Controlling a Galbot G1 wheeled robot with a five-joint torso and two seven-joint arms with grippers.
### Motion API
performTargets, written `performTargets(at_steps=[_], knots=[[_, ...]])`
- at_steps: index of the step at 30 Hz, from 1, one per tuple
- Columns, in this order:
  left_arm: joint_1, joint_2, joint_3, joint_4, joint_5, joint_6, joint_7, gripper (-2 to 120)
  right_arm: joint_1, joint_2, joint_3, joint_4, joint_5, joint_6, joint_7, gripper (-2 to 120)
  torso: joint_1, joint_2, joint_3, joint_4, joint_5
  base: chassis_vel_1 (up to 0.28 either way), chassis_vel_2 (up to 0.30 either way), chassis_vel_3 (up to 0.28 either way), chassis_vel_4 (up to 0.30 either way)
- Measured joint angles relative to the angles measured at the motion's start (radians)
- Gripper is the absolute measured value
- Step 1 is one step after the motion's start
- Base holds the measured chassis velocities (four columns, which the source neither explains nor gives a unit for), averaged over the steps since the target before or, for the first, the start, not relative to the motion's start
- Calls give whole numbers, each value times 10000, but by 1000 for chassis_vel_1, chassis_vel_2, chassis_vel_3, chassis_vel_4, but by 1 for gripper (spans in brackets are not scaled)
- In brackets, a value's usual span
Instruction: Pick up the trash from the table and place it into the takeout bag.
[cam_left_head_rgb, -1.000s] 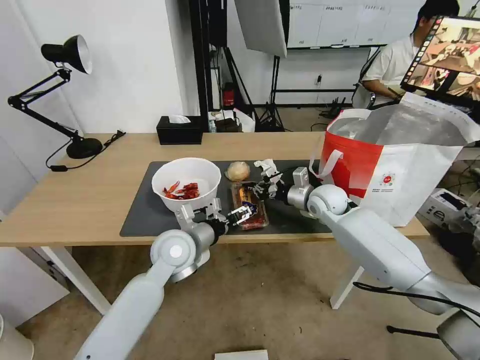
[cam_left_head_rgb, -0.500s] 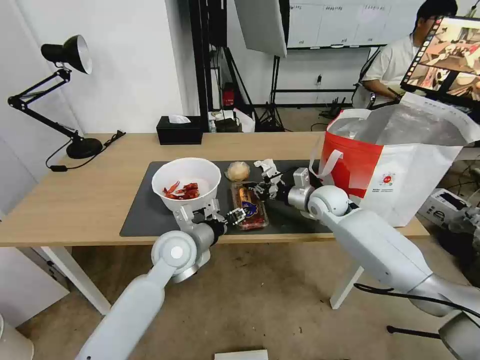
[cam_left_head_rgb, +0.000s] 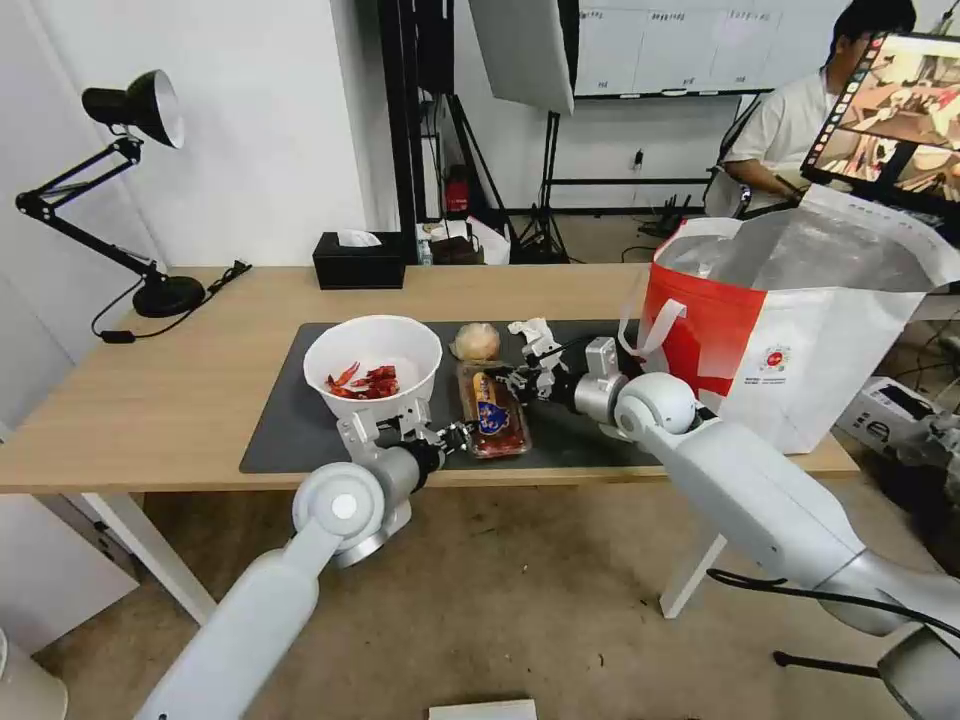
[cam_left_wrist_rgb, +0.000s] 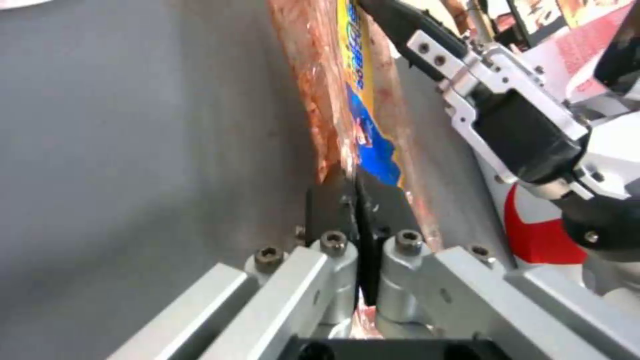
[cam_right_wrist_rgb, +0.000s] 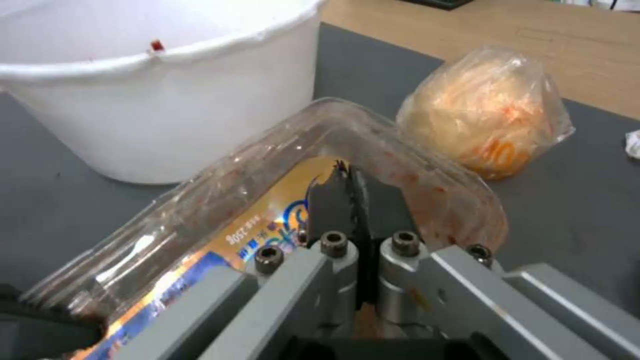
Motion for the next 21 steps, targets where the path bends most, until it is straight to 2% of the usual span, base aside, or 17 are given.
performTargets(at_steps=[4,9,11,16,18,20,21], knots=[[104,64,-4,-358,-17,0,108,0,-138,-125,215,301,409,170,74,0,0,0,0,0,0,0,0,0,0],[393,182,-107,-813,85,4,262,0,-698,-453,874,1093,1045,861,154,0,-1,0,0,0,0,0,0,0,0],[561,213,-307,-1043,237,2,338,0,-1214,-601,1445,1677,1208,1212,512,0,-1,0,-1,0,0,0,0,0,0],[702,279,-405,-1187,551,-83,529,0,-1701,-673,1844,2134,1283,1574,965,0,-1,0,-1,-1,2,0,0,0,0],[949,397,-522,-1424,1012,-221,758,0,-2444,-753,2438,2852,1312,2007,1775,0,-1,0,0,1,-3,0,0,0,0],[989,418,-554,-1472,1076,-247,783,0,-2630,-770,2561,3010,1309,2061,1939,0,-1,1,-2,1,-2,0,0,0,0],[1139,505,-689,-1638,1288,-349,871,0,-3391,-842,2986,3586,1209,2207,2521,0,-2,1,-1,0,2,0,0,0,0]])
